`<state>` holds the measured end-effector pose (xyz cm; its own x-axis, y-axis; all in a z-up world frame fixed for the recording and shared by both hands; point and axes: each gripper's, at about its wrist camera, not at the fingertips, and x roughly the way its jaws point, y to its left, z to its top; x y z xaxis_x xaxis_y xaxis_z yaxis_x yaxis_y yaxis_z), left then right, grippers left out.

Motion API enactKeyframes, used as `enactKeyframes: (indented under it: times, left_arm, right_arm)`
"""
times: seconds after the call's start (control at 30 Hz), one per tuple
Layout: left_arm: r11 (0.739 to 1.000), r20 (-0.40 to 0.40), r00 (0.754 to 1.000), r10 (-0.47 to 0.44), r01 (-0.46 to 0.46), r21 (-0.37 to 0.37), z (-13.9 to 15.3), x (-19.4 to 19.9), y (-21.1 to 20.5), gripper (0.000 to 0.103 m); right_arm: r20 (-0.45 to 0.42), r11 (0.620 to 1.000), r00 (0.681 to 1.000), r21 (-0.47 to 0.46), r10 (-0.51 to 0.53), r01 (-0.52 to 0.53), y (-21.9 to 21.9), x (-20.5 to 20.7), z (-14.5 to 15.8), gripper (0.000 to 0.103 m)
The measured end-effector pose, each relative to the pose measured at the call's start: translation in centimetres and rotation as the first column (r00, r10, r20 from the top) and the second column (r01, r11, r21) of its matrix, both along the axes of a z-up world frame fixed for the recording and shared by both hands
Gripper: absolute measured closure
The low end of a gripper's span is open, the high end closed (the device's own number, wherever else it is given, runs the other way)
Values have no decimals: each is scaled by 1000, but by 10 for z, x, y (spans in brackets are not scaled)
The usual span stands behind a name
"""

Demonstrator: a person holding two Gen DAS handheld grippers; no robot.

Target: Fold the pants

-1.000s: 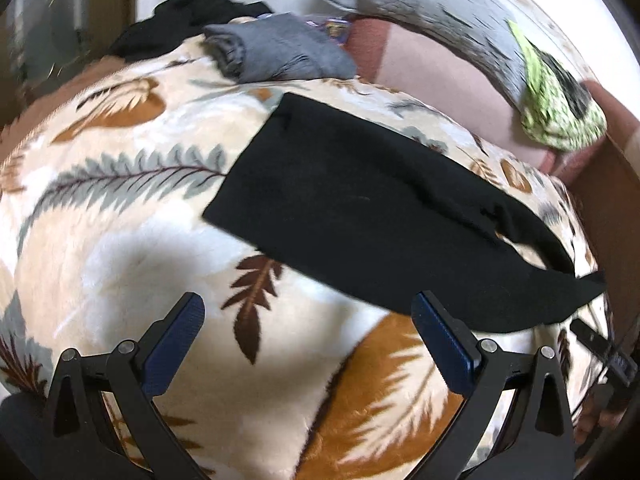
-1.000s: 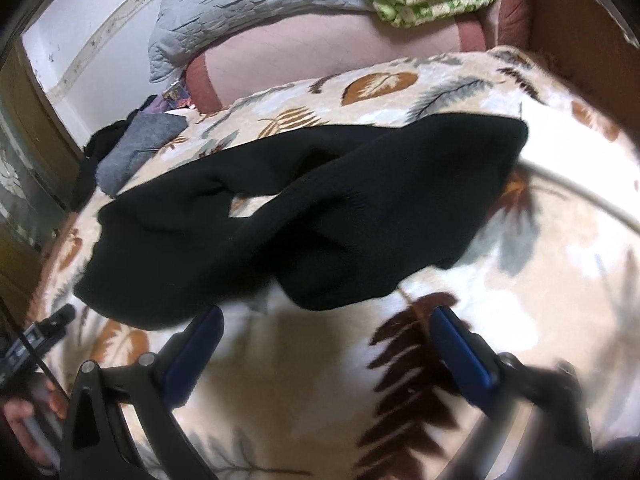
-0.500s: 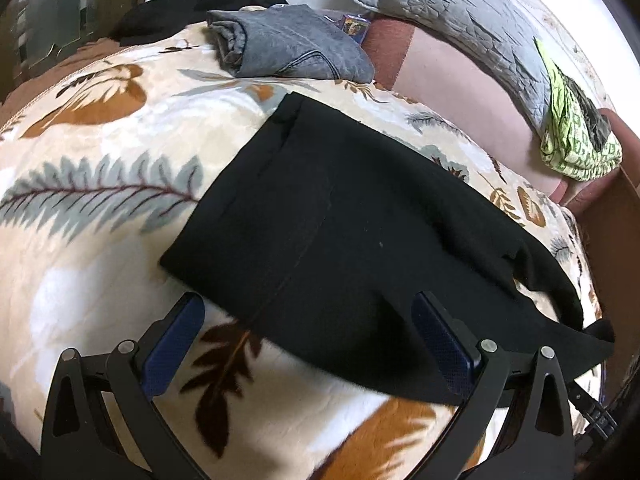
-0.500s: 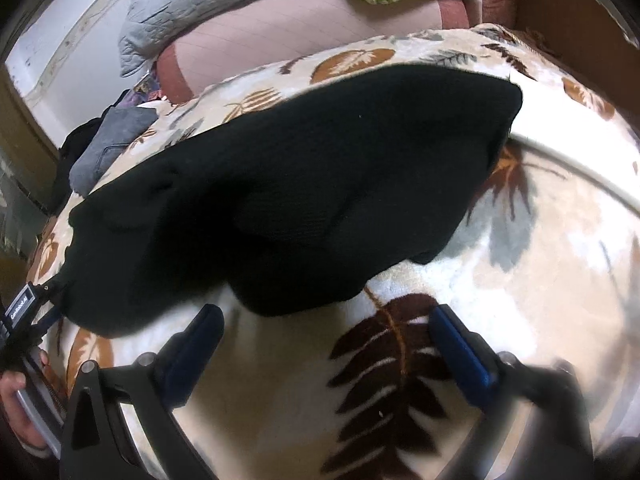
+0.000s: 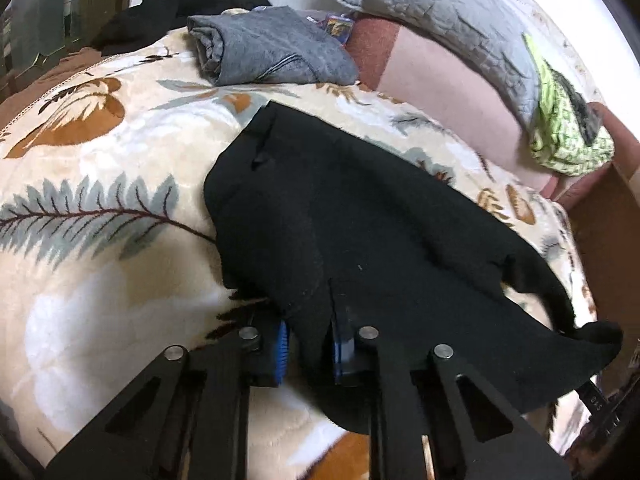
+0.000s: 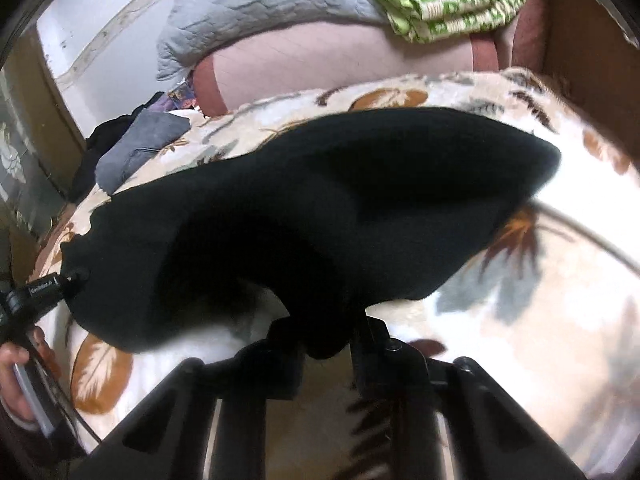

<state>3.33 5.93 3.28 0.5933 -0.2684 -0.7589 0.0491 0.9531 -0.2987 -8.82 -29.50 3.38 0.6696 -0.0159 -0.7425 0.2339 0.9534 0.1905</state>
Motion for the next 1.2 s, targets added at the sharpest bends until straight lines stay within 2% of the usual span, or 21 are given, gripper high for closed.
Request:
enactKeyframes:
  times: [0.17, 0.23, 0.3, 0.37, 0.47, 0.5, 0.6, 0.73, 0.87, 1.03, 1.1, 1.2]
  left_arm:
    - [999, 29, 999, -38, 38, -3, 21, -27, 6, 91]
    - [999, 20, 999, -36, 36, -12, 24, -38, 13, 91]
    - [1000, 11, 1000, -27, 27, -12, 24, -47, 20, 91]
    - [1000, 4, 1000, -23, 23, -8, 20, -50, 25, 91]
    - [1000, -69, 997, -19, 17, -22, 0, -49, 26, 91]
    - [1000, -86, 996, -14, 13, -15, -7, -49, 24, 91]
    - [1000, -63, 998, -16, 16, 10, -7, -53, 21, 90]
    - [1000, -60, 998, -20, 22, 21, -7, -54, 19, 90]
    - [999, -55, 998, -18, 20, 31, -9, -55, 20, 90]
    - [999, -52, 999, -15, 17, 38, -9, -55, 18, 90]
    - [999, -51, 999, -14, 16, 42, -9, -55, 18, 90]
    - [999, -49, 999, -15, 18, 52, -9, -54, 17, 90]
  right_arm:
    - [-4, 1000, 1000, 16, 13, -13, -1, -16, 15, 85]
    - [-18, 998, 999, 60, 35, -34, 1, -23, 16, 85]
    - [-12, 988, 998, 147, 58, -56, -3, -32, 16, 85]
    - [-29, 987, 998, 150, 59, -54, -7, -34, 10, 84]
    - [-128, 997, 992, 80, 2, 9, -11, -25, -15, 75]
    - [-152, 997, 988, 71, -23, 34, -12, -24, -20, 67]
    - [-144, 991, 987, 101, -70, 85, -22, -33, -21, 56]
    - [-135, 987, 979, 33, -150, 156, -40, -48, -6, 52]
    - [-95, 976, 979, 108, -180, 190, -63, -59, 4, 46]
    - [-81, 968, 980, 158, -182, 193, -70, -37, 11, 45]
    - [-82, 973, 984, 157, -161, 172, -65, -16, 16, 35]
    - [-100, 983, 986, 120, -130, 142, -54, 14, 17, 32]
